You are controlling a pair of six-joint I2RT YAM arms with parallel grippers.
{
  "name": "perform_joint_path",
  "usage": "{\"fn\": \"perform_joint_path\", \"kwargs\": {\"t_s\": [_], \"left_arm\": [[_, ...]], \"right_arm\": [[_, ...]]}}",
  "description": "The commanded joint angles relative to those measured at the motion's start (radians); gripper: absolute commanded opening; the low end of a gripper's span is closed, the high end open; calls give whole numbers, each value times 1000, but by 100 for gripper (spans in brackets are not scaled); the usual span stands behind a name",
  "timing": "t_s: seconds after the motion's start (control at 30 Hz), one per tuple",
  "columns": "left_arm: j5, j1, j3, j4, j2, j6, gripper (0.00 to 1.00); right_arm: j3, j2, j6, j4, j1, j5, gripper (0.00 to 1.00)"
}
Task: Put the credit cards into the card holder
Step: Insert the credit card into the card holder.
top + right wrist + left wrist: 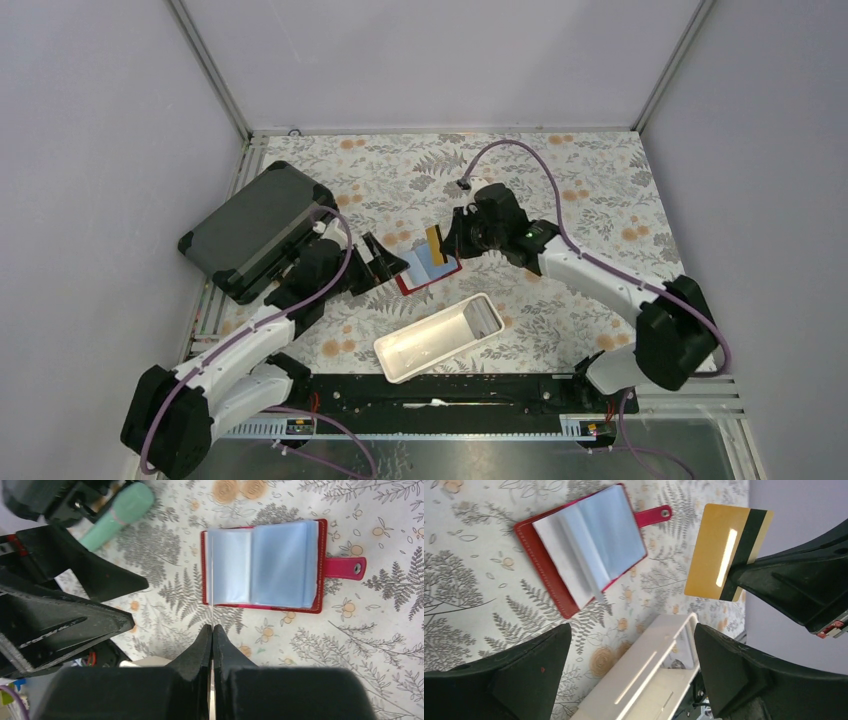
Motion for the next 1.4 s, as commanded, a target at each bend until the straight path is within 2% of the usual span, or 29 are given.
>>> {"fn": "perform_joint_path", "kwargs": {"t_s": [0.0, 0.4, 0.57, 0.7, 0.93, 1.37], "left_arm": [[-62, 14, 4, 71, 80, -24, 99], [-70, 37, 27, 225, 352, 6, 83], [-75, 37, 45, 241, 419, 23, 85], [-63, 37, 67, 243, 476, 40, 82], [-58, 37, 91, 253, 538, 60, 78], [-121, 37, 116, 187, 595, 147, 57]], "right_arm": [[91, 115, -74, -20, -40, -30, 0], [199, 370, -143, -23, -93, -221, 0], [219, 427, -161, -22, -95, -261, 0], [226, 462, -162, -22, -107, -282, 0], [234, 494, -181, -20, -118, -296, 0], [249, 542, -189, -21, -134, -360, 0]]}}
